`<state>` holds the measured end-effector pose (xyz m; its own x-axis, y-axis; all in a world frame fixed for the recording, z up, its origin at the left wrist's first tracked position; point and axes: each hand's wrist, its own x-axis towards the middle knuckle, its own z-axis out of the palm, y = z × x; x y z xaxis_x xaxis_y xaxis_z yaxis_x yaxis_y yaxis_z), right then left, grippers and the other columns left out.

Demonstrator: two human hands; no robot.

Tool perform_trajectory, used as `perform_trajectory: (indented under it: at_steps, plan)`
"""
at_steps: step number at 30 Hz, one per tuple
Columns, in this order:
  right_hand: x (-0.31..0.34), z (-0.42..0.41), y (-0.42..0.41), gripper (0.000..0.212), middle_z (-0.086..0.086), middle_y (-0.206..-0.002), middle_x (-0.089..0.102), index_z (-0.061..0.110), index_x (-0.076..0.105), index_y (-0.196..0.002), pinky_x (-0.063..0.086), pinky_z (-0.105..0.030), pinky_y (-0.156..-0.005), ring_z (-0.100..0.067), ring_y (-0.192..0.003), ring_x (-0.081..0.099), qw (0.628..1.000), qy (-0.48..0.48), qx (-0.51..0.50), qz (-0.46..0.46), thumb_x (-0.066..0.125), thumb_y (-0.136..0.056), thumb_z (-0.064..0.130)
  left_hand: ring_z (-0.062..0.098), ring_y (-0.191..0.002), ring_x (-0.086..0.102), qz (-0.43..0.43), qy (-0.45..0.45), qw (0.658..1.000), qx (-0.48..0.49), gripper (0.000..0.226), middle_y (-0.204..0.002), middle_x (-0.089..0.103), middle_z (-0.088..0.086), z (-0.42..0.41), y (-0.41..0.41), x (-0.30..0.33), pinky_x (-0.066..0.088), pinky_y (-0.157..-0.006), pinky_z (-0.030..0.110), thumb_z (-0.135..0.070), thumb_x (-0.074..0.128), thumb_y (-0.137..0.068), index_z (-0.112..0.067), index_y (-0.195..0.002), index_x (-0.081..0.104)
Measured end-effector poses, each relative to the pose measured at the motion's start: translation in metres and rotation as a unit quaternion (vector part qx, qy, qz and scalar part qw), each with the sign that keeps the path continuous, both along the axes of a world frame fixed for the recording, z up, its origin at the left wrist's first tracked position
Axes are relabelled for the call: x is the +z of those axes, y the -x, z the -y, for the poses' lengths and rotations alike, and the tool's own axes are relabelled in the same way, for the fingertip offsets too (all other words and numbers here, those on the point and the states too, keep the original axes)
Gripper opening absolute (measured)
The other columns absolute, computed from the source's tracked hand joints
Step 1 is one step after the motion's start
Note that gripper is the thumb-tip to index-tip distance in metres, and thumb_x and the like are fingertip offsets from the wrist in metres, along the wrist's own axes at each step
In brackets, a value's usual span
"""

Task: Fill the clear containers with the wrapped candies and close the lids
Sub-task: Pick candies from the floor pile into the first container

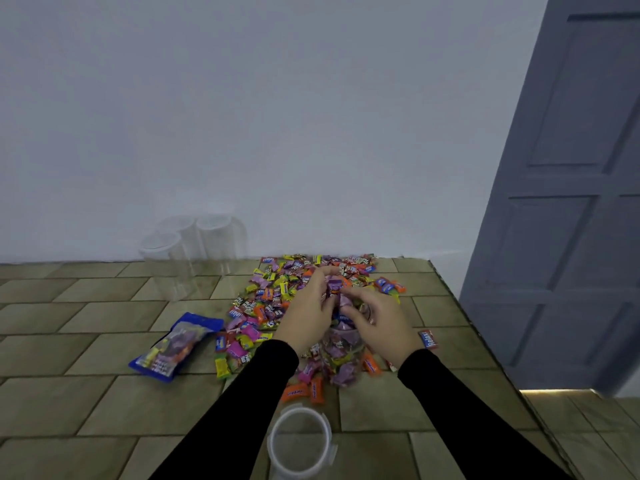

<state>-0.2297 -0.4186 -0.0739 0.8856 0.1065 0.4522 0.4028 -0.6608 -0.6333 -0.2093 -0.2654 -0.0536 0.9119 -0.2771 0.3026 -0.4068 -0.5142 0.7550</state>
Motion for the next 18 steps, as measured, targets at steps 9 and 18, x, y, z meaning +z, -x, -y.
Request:
perform_trajectory:
  at_steps: [9,18]
  plan:
    - [-0.006,0.006,0.003,0.041,0.018,-0.128,0.053,0.031,0.053,-0.126,0.039,-0.025,-0.103,0.004,-0.121,0.046,0.989,-0.131,0.048,-0.056,0.063,-0.088,0.044,0.014,-0.134,0.043,-0.017,-0.084,0.996,0.034,0.045,-0.145,0.049,-0.001,-0.004,-0.007,0.013,0.034,-0.11,0.029,-0.037,0.045,-0.101,-0.021,-0.143,0.047]
    - [-0.014,0.014,-0.001,0.112,0.013,-0.141,0.046,0.032,0.027,-0.148,0.039,-0.013,-0.099,0.012,-0.122,0.044,0.973,-0.139,0.1,-0.157,0.079,-0.055,0.066,0.002,-0.084,0.056,0.015,-0.196,0.98,0.018,0.031,-0.11,0.07,-0.002,0.01,0.006,0.032,0.039,-0.075,0.011,-0.035,0.065,-0.09,-0.02,-0.117,0.07]
